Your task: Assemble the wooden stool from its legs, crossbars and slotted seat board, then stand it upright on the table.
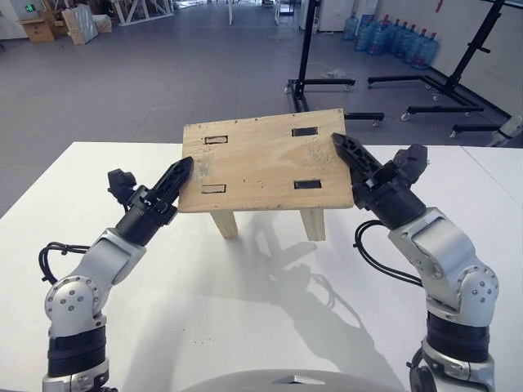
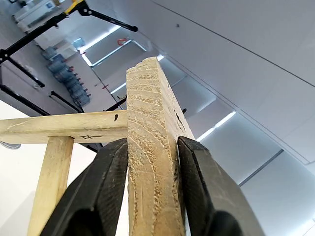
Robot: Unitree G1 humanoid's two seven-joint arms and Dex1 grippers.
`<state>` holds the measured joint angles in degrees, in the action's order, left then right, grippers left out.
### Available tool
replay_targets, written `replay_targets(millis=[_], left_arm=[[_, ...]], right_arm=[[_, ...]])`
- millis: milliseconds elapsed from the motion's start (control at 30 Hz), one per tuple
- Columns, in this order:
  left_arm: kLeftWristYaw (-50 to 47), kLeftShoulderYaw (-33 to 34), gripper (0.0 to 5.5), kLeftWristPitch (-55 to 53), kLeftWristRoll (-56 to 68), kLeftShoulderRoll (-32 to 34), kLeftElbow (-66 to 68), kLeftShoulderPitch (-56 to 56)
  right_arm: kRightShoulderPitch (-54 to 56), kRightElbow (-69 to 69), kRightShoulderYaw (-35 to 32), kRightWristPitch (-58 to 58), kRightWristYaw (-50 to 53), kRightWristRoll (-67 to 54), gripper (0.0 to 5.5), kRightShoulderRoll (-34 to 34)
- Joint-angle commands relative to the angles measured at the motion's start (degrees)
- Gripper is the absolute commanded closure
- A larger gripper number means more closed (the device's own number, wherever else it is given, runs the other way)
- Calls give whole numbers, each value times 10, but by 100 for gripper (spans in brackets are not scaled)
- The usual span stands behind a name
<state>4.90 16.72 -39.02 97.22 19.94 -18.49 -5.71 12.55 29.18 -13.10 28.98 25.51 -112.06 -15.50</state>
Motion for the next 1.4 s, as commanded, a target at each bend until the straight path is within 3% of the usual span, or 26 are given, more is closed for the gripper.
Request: replay_targets(millis=[33, 133, 300, 767, 933, 1033, 1167, 1267, 1400], left_arm=[[-85, -5, 400, 46, 38, -30, -51, -65], [-145, -10, 400, 65, 45, -42, -55, -90], [-185, -19, 318, 71, 20, -45, -19, -87], [-141, 26, 101, 83, -100, -34, 70, -102], [-87, 18, 96, 81, -171, -14, 54, -104], [-9, -37, 96, 167, -378, 17, 3, -81], [4, -148, 96, 353, -720, 38, -1, -83], [-40, -189, 92, 418, -841, -5, 46, -120], [-77, -222, 76, 451, -914, -59, 111, -158]], right_arm=[[28, -5, 16, -83, 101, 37, 419, 52], [21, -5, 26, -98, 119, 67, 458, 64], [9, -2, 38, -110, 113, 103, 550, 89], [18, 3, 32, -122, 31, 181, 550, 113], [22, 1, 41, -110, -10, 223, 550, 106], [20, 4, 69, -105, -106, 348, 550, 67], [21, -44, 153, -239, -259, 687, 550, 2], [34, -147, 191, -358, -232, 911, 521, -2], [53, -214, 207, -429, -223, 1010, 454, 23]])
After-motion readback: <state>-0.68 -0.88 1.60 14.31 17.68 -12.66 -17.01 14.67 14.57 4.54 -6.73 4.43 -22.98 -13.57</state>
